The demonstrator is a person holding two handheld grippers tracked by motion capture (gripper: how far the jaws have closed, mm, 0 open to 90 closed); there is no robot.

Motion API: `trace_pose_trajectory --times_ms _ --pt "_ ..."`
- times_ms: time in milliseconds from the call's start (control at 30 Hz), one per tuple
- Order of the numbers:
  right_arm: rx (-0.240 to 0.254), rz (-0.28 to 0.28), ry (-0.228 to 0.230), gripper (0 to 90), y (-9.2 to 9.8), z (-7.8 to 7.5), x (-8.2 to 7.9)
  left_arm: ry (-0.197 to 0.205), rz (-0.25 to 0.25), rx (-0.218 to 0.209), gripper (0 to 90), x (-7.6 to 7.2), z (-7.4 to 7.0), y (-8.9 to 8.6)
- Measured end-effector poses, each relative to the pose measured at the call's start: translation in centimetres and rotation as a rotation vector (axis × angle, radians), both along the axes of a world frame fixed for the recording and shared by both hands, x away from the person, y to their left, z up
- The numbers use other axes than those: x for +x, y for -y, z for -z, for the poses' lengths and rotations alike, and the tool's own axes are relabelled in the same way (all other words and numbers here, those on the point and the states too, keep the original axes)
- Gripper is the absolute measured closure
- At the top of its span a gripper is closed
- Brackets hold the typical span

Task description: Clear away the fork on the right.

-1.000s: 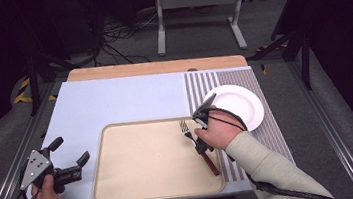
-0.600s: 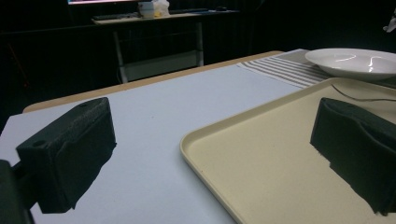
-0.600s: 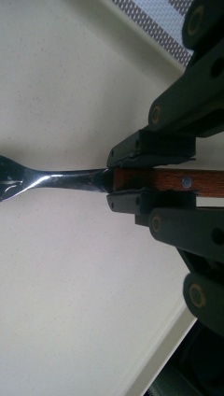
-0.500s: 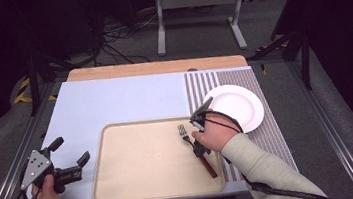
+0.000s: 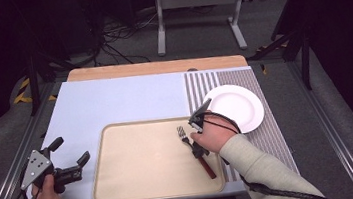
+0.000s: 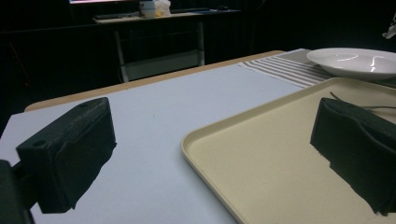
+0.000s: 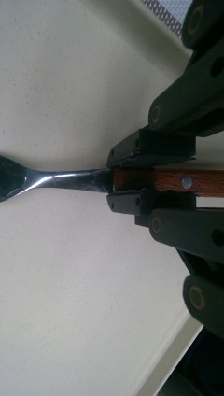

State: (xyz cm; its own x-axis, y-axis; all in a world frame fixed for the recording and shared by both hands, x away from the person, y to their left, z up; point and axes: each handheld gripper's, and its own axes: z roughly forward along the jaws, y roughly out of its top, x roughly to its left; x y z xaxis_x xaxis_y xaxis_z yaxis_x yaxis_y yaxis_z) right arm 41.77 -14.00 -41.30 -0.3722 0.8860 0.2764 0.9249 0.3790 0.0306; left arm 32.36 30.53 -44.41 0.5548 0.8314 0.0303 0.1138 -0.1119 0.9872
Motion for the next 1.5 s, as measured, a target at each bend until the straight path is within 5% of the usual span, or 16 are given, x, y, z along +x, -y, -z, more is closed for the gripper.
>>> trace_pose_trajectory --times_ms 600,733,967,1233,1367,1500 --pt "0.06 -0.054 0.107 51.4 0.0 -0.9 -0.1 -0.001 -0.001 -0.001 0.6 0.0 0.0 0.0" --pt "0.095 -0.078 0.16 41.9 -0.2 -1.5 -0.4 -0.002 -0.003 0.0 0.6 0.0 0.0 0.0" --pt "0.159 -0.15 0.317 21.3 -0.6 -2.1 -0.5 -0.001 -0.001 0.002 0.7 0.0 0.0 0.0" --pt "0.211 -0.275 0.449 23.8 -1.0 -2.1 0.1 -0.001 -0.001 0.0 0.6 0.0 0.0 0.0" --pt "0.247 -0.337 0.554 31.0 -1.3 -1.8 0.4 -0.002 -0.001 0.001 0.6 0.0 0.0 0.0" --pt "0.279 -0.371 0.594 42.0 -1.6 -1.5 0.7 -0.002 -0.001 0.001 0.6 0.0 0.0 0.0"
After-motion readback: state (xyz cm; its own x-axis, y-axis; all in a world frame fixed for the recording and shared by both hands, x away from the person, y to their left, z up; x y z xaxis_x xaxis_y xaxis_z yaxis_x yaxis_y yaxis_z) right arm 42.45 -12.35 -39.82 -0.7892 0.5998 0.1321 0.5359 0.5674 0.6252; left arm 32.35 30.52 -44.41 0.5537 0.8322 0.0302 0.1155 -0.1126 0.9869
